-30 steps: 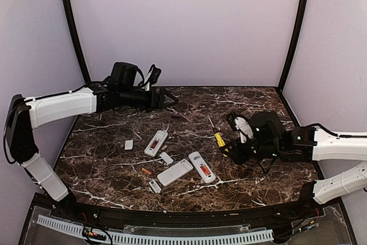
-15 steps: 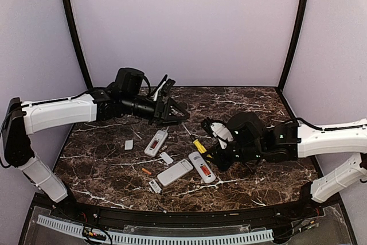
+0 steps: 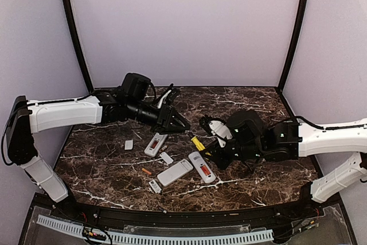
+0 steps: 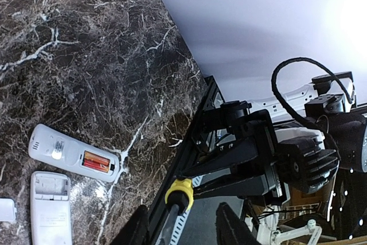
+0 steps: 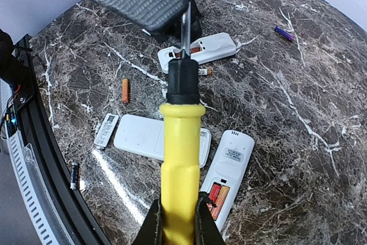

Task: Unload the batteries from the remote control
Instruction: Pass from the right arm to the left, then pass from the left arm to the right, then adjust the remote control without the battery cover at the center of the board.

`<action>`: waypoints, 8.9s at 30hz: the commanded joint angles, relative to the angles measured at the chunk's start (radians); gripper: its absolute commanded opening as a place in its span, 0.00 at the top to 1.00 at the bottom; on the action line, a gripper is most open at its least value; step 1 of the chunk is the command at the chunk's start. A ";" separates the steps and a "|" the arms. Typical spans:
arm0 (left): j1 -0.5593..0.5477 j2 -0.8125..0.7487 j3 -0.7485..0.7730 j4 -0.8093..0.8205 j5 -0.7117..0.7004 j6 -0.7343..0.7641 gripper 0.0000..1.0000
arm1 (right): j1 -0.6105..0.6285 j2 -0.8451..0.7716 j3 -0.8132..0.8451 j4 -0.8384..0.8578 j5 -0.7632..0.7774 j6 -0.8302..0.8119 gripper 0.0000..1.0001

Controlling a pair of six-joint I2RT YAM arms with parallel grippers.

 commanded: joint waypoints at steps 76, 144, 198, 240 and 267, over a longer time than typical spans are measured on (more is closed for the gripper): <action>0.053 -0.363 -0.414 0.985 -0.253 -0.226 1.00 | -0.200 -0.033 -0.121 0.902 -0.448 0.445 0.07; -0.077 0.041 -0.285 0.404 -0.308 -0.249 0.37 | -0.251 -0.219 -0.111 0.004 0.058 0.352 1.00; -0.131 0.410 0.201 -0.025 -0.481 0.127 0.40 | -0.259 -0.357 -0.284 -0.041 -0.187 0.512 1.00; -0.148 0.566 0.282 -0.088 -0.296 0.256 0.40 | 0.005 -0.144 -0.169 -0.280 0.125 0.768 1.00; -0.148 0.309 0.013 -0.011 -0.464 0.018 0.41 | -0.147 -0.255 -0.166 -0.296 0.010 0.589 1.00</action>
